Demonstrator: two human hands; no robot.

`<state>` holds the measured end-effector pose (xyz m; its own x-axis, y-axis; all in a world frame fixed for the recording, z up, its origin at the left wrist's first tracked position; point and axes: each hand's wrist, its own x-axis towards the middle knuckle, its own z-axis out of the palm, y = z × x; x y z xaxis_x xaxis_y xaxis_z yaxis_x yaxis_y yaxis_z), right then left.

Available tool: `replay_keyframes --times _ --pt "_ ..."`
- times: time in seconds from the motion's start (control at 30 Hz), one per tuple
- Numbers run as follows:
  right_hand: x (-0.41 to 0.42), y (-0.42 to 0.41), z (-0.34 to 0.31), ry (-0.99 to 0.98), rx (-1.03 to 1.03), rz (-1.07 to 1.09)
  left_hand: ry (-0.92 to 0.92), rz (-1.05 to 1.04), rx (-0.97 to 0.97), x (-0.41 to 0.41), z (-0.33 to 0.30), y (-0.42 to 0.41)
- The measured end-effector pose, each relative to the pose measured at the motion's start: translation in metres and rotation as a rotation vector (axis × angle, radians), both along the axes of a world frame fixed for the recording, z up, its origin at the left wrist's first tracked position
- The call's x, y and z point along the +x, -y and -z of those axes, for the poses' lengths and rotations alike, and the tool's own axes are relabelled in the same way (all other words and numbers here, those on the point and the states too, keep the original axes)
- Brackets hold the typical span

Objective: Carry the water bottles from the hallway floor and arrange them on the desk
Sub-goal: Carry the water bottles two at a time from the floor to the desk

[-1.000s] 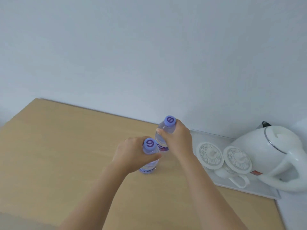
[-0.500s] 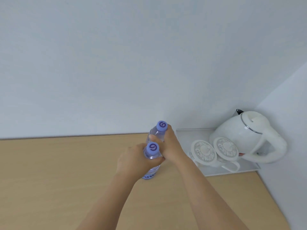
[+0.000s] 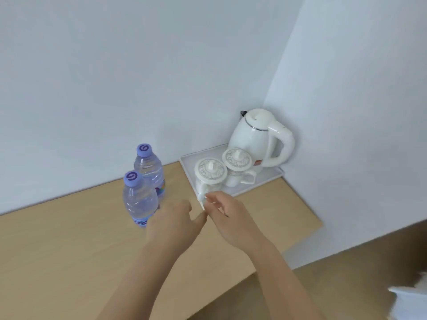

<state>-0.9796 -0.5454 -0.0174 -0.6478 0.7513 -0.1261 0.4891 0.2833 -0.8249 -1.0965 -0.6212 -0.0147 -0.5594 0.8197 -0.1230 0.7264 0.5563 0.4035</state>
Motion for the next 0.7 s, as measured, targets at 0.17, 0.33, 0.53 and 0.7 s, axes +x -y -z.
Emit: replay_keyframes --times 0.17,0.33,0.53,0.7 --pt "0.143 0.000 0.003 0.145 0.078 0.186 -0.133 0.289 0.014 0.104 -0.003 -0.031" --pt "0.290 0.009 0.002 0.247 0.101 0.435 -0.056 0.532 0.041 0.243 -0.003 -0.056" --pt "0.427 0.034 -0.008 0.353 0.088 0.667 0.035 0.750 0.077 0.374 -0.007 -0.079" --pt "0.501 0.050 -0.007 0.351 0.020 0.829 0.041 0.913 0.022 0.444 -0.009 -0.101"
